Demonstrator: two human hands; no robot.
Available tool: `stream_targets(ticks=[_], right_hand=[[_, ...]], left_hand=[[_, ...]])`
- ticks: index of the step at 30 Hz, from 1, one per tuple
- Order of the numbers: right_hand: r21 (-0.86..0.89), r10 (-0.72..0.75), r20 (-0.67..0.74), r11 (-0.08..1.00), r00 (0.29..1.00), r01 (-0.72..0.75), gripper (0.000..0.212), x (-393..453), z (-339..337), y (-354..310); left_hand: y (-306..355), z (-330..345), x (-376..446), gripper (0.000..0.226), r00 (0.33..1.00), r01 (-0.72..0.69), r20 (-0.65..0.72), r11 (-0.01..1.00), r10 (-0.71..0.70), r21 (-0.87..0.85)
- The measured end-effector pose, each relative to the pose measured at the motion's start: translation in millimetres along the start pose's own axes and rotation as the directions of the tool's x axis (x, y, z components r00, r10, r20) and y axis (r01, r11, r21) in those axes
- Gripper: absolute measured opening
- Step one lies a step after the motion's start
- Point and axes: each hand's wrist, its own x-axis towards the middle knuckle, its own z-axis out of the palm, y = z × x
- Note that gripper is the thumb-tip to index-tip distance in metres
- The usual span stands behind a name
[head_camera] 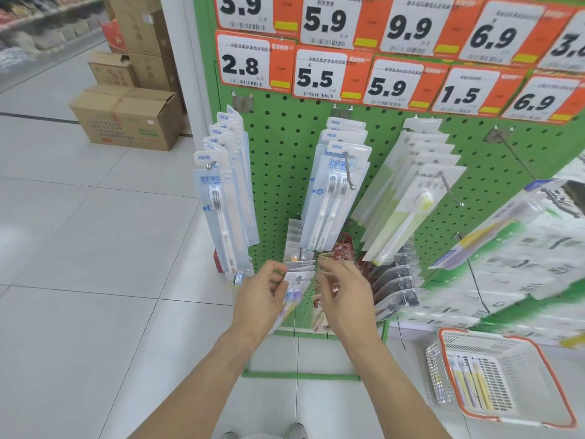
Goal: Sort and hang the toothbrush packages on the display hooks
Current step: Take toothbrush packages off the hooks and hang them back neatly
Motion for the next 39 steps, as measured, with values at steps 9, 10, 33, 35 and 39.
stream_targets(ticks=[9, 10, 33, 35, 39], right_hand=[[-0.070, -0.063, 0.025, 0.995, 0.998, 0.065, 0.017, 4.4, 22.1, -0.1], [-0.071, -0.059, 0.025, 0.996, 0.998, 0.061, 0.017, 4.5, 22.0, 0.6], [-0.065, -0.014, 0.080, 0.998, 0.997, 0.019, 0.014, 8.6, 17.8, 9.4], [-0.065, -0.014, 0.073, 0.998, 0.997, 0.019, 0.015, 9.9, 18.1, 7.9], [-0.052, -0.008, 0.074, 0.999, 0.997, 0.012, 0.015, 11.1, 17.2, 6.3]], left_hand=[[27.2, -4.8, 8.3, 0.027, 0.996, -0.051, 0.082, 0.931, 0.023, 0.361], [30.6, -3.5, 10.0, 0.026, 0.997, -0.033, 0.074, 0.927, 0.006, 0.373], [37.9, 7.8, 71.9, 0.006, 0.969, 0.224, -0.112, 0.974, -0.220, 0.027], [39.6, 7.6, 71.3, 0.006, 0.976, 0.200, -0.110, 0.975, -0.189, 0.097], [46.9, 8.6, 69.9, 0.011, 0.983, 0.182, -0.077, 0.949, -0.168, 0.259]])
